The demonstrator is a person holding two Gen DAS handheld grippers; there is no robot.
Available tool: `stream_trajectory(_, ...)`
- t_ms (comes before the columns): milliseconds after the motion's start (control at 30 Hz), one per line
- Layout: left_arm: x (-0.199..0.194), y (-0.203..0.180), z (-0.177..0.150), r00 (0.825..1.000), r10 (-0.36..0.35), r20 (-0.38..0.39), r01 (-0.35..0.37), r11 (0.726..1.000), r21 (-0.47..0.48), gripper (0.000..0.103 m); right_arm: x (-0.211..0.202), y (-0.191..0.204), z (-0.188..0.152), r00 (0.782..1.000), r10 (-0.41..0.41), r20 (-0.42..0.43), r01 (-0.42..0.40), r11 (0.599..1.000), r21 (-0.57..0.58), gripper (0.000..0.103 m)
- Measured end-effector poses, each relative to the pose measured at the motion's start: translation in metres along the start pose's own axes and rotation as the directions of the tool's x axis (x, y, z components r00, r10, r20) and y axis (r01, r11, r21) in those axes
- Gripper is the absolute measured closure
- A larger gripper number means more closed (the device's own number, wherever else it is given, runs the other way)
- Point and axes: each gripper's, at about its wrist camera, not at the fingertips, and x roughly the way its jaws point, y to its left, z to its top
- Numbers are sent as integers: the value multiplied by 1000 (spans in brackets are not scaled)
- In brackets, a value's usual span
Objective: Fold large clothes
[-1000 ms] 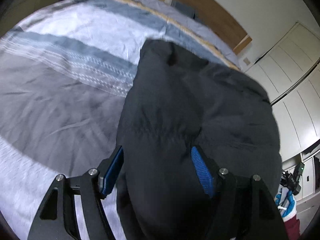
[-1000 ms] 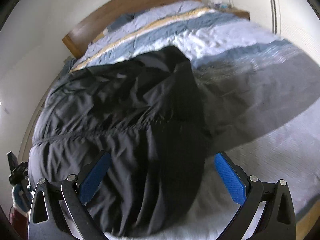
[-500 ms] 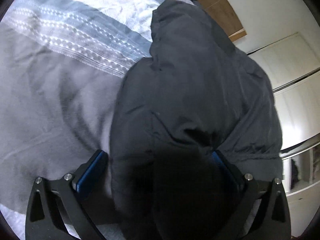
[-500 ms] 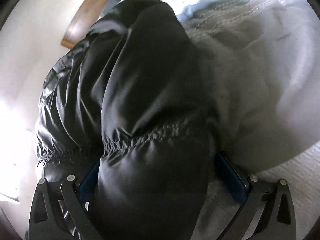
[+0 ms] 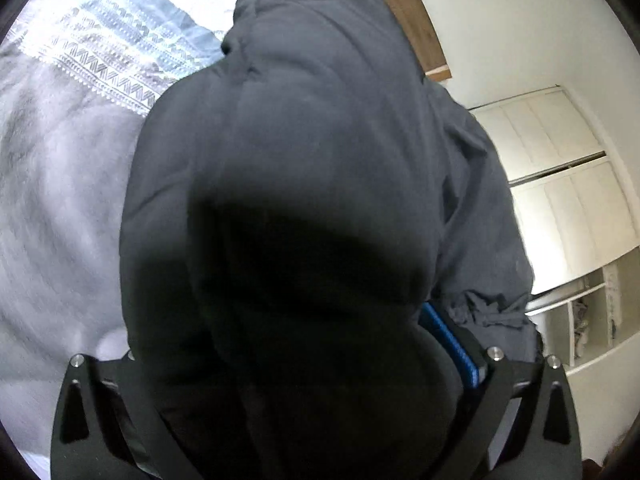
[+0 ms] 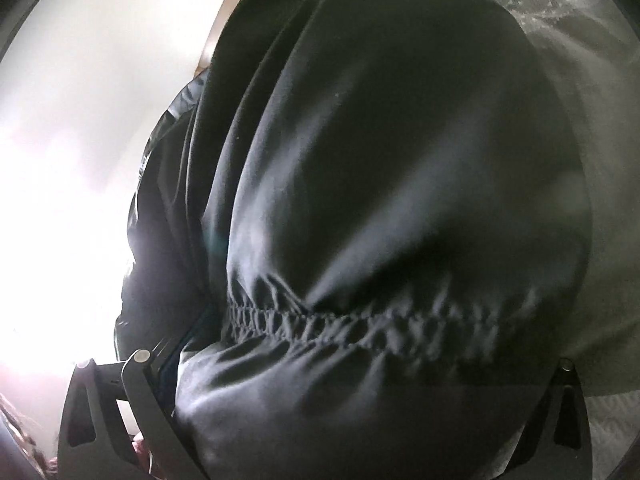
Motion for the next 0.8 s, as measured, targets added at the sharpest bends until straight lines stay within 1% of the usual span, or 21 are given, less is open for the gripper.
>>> stream_trajectory(33, 2, -5, -3, 1000, -7, 5, 7, 1000, -5, 9, -1, 3, -2, 1000, -1, 1, 1, 1000, -4, 0)
stream_trajectory(67, 3, -10, -7, 1000, -29, 5, 29, 1000, -10, 18, -2, 6, -3, 1000, 4, 10, -4, 1000, 1, 2)
stream_trajectory(100, 5, -17, -12, 998, -61, 7, 61, 998, -13, 36, -2, 9, -5, 1000, 16, 23, -16, 1000, 9, 21)
stream_trajectory(133, 4, -20, -14, 997, -70, 17, 70, 997, -12, 50, -3, 12, -7, 998, 51, 40, -51, 998, 19, 32)
stream_trajectory(167, 1, -27, -16, 996, -82, 35, 83, 996, -12, 56, -6, 15, -10, 995, 77, 56, -79, 996, 31, 47)
stream_trajectory(200, -2, -32, -18, 994, -96, 54, 97, 995, -18, 64, -8, 19, -12, 994, 87, 68, -89, 996, 30, 59)
stream_trajectory(233, -5, -38, -19, 992, -105, 69, 107, 994, -17, 69, -10, 28, -13, 992, 96, 86, -98, 995, 19, 62)
stream_trajectory(267, -10, -45, -20, 989, -121, 89, 122, 992, -8, 70, -10, 37, -17, 990, 101, 94, -102, 995, 4, 68)
stream_trajectory(300, -15, -49, -21, 985, -135, 104, 136, 991, 0, 73, -13, 48, -18, 989, 105, 103, -104, 994, -16, 71)
stream_trajectory(333, -21, -60, -22, 979, -161, 129, 160, 987, 17, 75, -16, 60, -19, 988, 110, 112, -107, 994, -37, 73)
stream_trajectory(400, -30, -72, -21, 972, -181, 149, 177, 983, 42, 76, -23, 79, -20, 985, 121, 124, -112, 991, -73, 75)
stream_trajectory(500, -42, -94, -22, 966, -203, 161, 195, 979, 66, 76, -38, 112, -20, 978, 147, 150, -128, 984, -126, 76)
stream_trajectory(633, -66, -111, -32, 958, -230, 173, 218, 972, 89, 76, -62, 147, -30, 967, 182, 178, -152, 974, -169, 77)
stream_trajectory(733, -79, -122, -41, 953, -246, 178, 231, 968, 99, 76, -81, 162, -43, 962, 201, 187, -169, 970, -176, 77)
stream_trajectory(800, -97, -122, -60, 951, -251, 178, 236, 966, 103, 76, -89, 168, -54, 961, 207, 185, -175, 969, -172, 76)
